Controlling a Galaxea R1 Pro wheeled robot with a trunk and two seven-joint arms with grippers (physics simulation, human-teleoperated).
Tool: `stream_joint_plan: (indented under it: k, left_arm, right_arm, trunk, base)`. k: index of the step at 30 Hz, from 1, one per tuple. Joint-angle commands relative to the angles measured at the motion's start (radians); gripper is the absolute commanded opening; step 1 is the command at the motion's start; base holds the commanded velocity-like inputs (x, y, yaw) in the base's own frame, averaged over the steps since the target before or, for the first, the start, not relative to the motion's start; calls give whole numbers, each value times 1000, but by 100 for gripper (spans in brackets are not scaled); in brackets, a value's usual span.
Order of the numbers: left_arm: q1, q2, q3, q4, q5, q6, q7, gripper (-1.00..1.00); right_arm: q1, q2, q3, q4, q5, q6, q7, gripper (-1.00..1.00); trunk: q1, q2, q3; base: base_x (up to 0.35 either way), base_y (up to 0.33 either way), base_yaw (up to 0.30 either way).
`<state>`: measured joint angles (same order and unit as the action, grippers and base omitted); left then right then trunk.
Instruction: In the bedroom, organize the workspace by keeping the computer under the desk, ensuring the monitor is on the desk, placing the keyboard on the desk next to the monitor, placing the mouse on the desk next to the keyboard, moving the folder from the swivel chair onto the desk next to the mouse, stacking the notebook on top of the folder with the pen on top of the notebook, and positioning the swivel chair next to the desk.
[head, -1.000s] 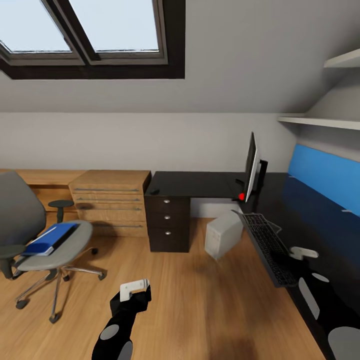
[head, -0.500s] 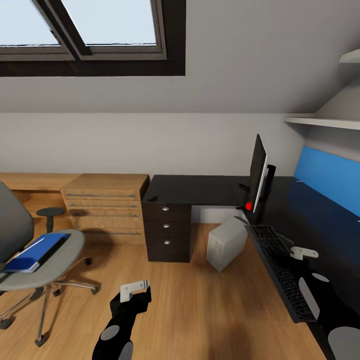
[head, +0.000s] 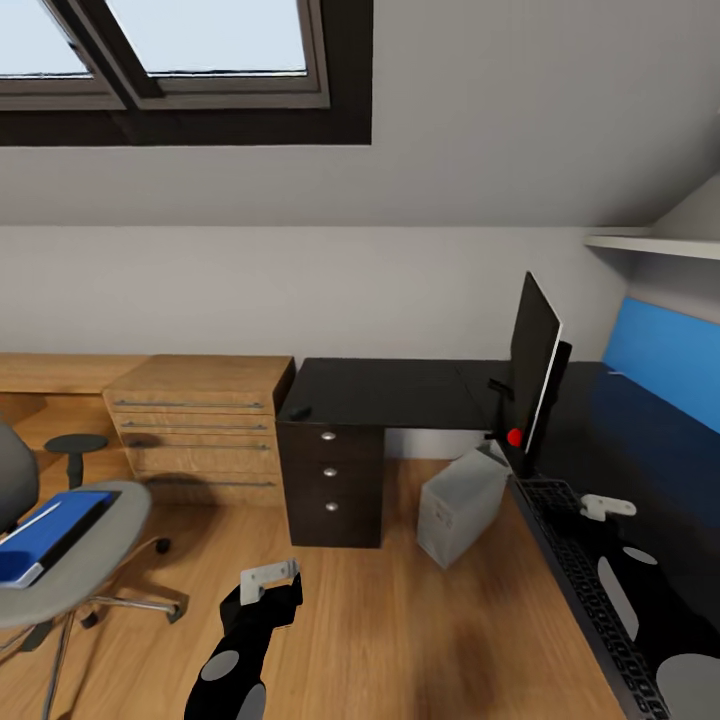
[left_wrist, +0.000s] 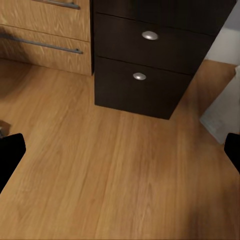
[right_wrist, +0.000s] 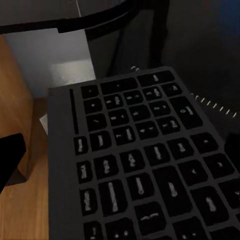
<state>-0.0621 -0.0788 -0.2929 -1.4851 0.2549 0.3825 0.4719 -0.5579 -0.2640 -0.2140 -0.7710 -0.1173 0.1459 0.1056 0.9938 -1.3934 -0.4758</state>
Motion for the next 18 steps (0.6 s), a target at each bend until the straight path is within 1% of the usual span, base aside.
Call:
stream_joint_plan:
  k: [1,4,7,18]
  left_arm:
    - [-1,0,-2,-1,9,3,9,100]
    - [-1,0,-2,0,9,4,8,100]
    - [-1,-1,-2,0,9,4,8,100]
    - [-1,-1,-3,0,9,4,8,100]
  right_arm:
    - [0,0,-2,-1,-8,6,5,100]
    - [0,0,-2,0,-7,6,5,100]
    - [0,0,-2,0,-6,5,5,100]
    - [0,0,-2,1,-5,4,5,100]
  trunk:
    - [1,-1,-1]
    - [1,-1,-1]
    - [1,-1,-1]
    - [1,-1,-1]
  base:
    - [324,0,0]
    - [297,0,0]
    - [191,0,0]
    - [51,0,0]
